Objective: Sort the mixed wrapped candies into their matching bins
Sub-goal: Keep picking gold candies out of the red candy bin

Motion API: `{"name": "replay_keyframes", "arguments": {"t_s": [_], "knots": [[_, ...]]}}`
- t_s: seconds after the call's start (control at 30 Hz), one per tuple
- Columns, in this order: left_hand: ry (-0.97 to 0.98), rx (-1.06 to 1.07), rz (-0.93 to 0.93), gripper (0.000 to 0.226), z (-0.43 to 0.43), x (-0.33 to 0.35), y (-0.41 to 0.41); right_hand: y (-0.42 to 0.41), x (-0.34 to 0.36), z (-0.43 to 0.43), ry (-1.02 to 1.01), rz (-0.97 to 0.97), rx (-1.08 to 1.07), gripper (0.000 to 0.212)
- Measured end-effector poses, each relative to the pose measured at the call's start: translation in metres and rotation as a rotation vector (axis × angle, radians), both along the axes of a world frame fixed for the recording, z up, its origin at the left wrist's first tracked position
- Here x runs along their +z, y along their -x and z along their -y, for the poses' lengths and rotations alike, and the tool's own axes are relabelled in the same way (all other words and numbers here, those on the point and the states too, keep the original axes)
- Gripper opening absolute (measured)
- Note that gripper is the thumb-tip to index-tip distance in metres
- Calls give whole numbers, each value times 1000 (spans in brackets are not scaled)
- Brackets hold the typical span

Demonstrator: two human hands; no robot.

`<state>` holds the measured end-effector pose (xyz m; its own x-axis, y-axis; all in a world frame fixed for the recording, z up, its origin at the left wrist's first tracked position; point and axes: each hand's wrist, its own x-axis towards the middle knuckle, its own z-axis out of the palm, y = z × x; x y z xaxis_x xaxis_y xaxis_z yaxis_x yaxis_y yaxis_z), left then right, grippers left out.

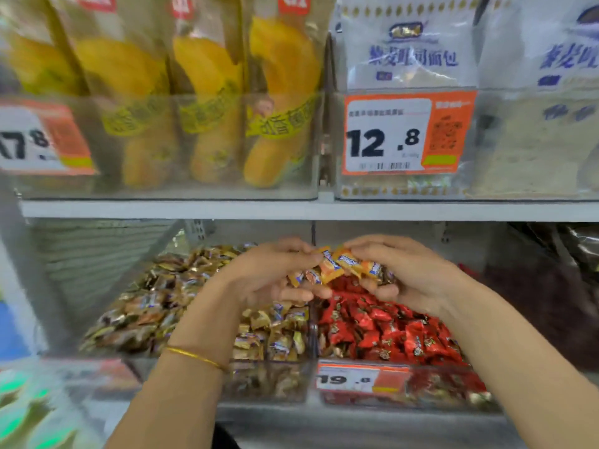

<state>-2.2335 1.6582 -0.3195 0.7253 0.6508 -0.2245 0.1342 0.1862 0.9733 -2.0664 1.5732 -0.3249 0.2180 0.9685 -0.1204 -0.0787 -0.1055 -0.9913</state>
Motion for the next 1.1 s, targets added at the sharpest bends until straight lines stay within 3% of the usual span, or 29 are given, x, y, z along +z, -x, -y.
{"name": "replay_keyframes", "arguments": {"t_s": [0.17,0.33,0.5,0.57,0.67,0.8,1.1], "knots": [[120,307,130,12,-24,-16,41,53,5,-51,13,250,46,17],[101,471,284,37,-35,-15,50,90,11,-92,100,300,131,49],[-134,527,143,45,-32,-14,43,64,10,-76,49,352,92,42],[-301,498,99,31,-25,-17,31,41,7,-53,-35,321,67,37],[-556,352,97,25,-5,-18,-1,3,7,-10,-51,256,-18,25],[-710,2,104,26,33,-20,-67,-61,2,48,60,408,-163,23],[-1025,-750,-308,37,85,-64,-222,-144,-24,117,9,442,-407,22]]}}
